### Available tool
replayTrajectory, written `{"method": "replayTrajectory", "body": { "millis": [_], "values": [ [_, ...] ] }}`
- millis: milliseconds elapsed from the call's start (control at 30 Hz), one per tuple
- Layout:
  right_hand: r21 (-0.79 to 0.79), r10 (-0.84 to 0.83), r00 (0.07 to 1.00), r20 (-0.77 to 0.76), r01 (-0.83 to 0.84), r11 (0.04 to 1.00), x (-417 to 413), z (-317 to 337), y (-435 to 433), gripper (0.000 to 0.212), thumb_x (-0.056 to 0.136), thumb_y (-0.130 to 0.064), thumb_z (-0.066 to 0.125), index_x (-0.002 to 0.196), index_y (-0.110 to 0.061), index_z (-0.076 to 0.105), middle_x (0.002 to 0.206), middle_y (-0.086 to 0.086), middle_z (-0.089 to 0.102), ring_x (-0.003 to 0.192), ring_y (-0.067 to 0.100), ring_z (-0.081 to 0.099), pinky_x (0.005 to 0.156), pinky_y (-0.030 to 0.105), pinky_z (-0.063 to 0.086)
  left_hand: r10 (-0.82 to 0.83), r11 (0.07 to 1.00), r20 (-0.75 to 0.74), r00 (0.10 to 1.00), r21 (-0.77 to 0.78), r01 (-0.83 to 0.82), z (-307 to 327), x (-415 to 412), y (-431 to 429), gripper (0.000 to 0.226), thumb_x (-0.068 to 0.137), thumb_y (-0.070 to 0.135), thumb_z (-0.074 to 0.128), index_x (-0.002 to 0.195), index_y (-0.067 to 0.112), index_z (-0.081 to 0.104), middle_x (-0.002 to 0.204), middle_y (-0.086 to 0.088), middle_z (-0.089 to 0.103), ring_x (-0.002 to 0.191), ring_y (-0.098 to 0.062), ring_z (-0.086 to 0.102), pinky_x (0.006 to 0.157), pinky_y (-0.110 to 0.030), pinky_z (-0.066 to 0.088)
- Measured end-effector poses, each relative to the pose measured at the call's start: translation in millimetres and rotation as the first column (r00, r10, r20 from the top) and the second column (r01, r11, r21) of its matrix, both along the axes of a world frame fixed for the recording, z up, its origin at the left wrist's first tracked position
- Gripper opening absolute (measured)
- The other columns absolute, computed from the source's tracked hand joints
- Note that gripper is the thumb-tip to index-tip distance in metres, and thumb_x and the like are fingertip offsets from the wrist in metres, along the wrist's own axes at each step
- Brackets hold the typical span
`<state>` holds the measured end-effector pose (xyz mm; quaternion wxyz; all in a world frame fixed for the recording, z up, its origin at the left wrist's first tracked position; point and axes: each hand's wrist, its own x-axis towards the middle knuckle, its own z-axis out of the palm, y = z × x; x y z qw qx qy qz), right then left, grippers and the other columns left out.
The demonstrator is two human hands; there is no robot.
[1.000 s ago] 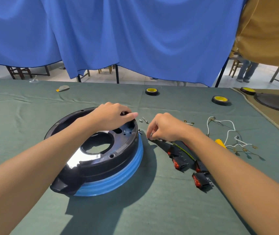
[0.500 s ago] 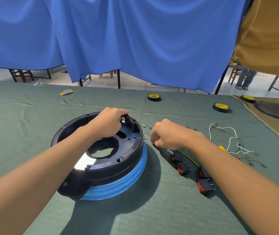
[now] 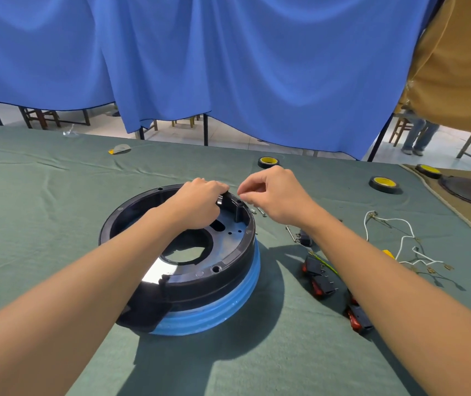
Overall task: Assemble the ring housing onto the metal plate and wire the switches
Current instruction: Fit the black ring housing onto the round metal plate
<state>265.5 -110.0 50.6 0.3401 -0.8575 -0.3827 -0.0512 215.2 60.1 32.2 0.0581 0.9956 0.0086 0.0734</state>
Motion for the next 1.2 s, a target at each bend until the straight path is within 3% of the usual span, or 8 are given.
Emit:
{"method": "replayTrajectory", "body": {
  "millis": [200,300,467,667,867,1033,1133,1200],
  "values": [
    [-0.127,0.015,1.0,0.002,-0.014,0.992,1.3,8.4,8.3,0.01,0.085,-0.008,0.071,0.09,-0.013,0.079,0.067,-0.016,0.061,0.065,-0.005,0.057,0.057,0.001,0.039,-0.011,1.0,-0.005,1.0,-0.01,0.011,1.2,-1.1,-2.2,0.054,0.091,0.002,0.041,0.142,0.017,0.046,0.136,-0.012,0.056,0.122,-0.036,0.047,0.098,-0.045,0.041],
    [-0.174,0.005,1.0,-0.028,-0.01,0.985,1.6,15.4,11.7,0.01,0.082,-0.007,0.073,0.085,-0.014,0.079,0.067,-0.014,0.063,0.07,-0.002,0.06,0.06,0.008,0.043,-0.016,1.0,-0.002,1.0,-0.022,0.016,0.6,-1.3,-1.9,0.05,0.092,0.003,0.041,0.139,0.017,0.049,0.131,-0.012,0.058,0.118,-0.034,0.048,0.093,-0.044,0.042],
    [-0.223,-0.028,0.994,-0.105,0.004,0.975,-1.2,24.7,16.6,0.016,0.081,-0.006,0.075,0.074,-0.02,0.075,0.062,-0.013,0.059,0.061,0.001,0.055,0.054,0.015,0.039,-0.026,0.999,-0.002,1.0,-0.02,0.026,-0.4,-1.7,-1.4,0.047,0.091,0.003,0.041,0.135,0.017,0.051,0.131,-0.009,0.059,0.117,-0.034,0.048,0.095,-0.047,0.044],
    [-0.171,-0.068,0.967,-0.247,0.025,0.985,-0.2,25.9,17.9,0.02,0.084,-0.005,0.072,0.07,-0.02,0.072,0.072,-0.002,0.065,0.067,0.011,0.06,0.055,0.019,0.049,-0.026,0.999,-0.006,1.0,-0.022,0.026,-0.9,-0.5,-0.4,0.048,0.091,0.003,0.041,0.136,0.016,0.049,0.133,-0.009,0.058,0.118,-0.034,0.048,0.097,-0.048,0.044],
    [-0.019,-0.115,0.841,-0.529,0.124,0.992,6.0,14.3,11.7,0.005,0.084,-0.008,0.073,0.085,-0.013,0.073,0.091,0.006,0.069,0.072,0.015,0.062,0.059,0.024,0.053,-0.002,0.999,-0.016,1.0,-0.044,0.001,-1.0,-0.7,-1.8,0.047,0.092,0.002,0.042,0.137,0.013,0.049,0.133,-0.012,0.057,0.122,-0.034,0.047,0.097,-0.047,0.044],
    [-0.001,-0.116,0.75,-0.651,0.151,0.988,5.0,9.4,10.3,0.005,0.084,-0.008,0.073,0.087,-0.012,0.071,0.085,0.005,0.073,0.06,0.011,0.068,0.055,0.026,0.055,0.016,0.997,-0.031,0.999,-0.072,-0.018,-0.1,-1.2,-2.5,0.044,0.093,0.001,0.041,0.135,0.009,0.05,0.134,-0.014,0.056,0.124,-0.035,0.046,0.101,-0.049,0.043],
    [-0.009,-0.136,0.697,-0.705,0.182,0.983,3.3,6.9,9.1,0.008,0.085,-0.013,0.073,0.091,-0.01,0.07,0.092,0.008,0.07,0.076,0.021,0.067,0.073,0.035,0.061,0.038,0.979,-0.029,0.999,-0.202,-0.043,3.2,-3.6,-6.7,0.049,0.097,0.001,0.039,0.144,0.011,0.045,0.146,-0.014,0.047,0.135,-0.036,0.039,0.11,-0.044,0.036],
    [-0.027,-0.158,0.647,-0.746,0.207,0.978,0.6,5.5,8.7,0.012,0.087,-0.017,0.071,0.094,-0.008,0.07,0.093,0.009,0.068,0.075,0.023,0.067,0.076,0.037,0.061,0.126,0.928,0.063,0.99,-0.36,-0.095,6.9,-7.2,-10.9,0.046,0.098,0.004,0.042,0.142,0.011,0.047,0.145,-0.012,0.049,0.133,-0.032,0.045,0.108,-0.038,0.037]
  ]
}}
